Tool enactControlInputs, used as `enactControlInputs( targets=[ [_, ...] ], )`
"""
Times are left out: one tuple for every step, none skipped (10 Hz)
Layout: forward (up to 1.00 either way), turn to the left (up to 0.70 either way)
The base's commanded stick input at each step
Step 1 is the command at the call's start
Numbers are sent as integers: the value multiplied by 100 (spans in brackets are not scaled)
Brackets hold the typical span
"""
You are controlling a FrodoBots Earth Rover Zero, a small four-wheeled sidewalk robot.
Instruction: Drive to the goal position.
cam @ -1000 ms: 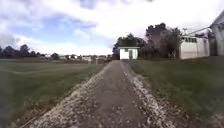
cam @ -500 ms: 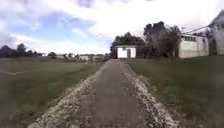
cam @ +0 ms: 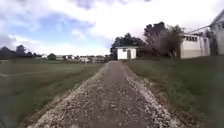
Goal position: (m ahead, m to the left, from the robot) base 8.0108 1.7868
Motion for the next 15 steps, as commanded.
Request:
enactControlInputs(
  targets=[
    [85,0],
    [85,0],
    [85,0],
    [85,0],
    [85,0],
    [85,0],
    [85,-10],
    [85,-21],
    [85,-32],
    [85,-15],
    [85,0],
    [85,0],
    [85,0],
    [85,0],
    [85,0]
  ],
)
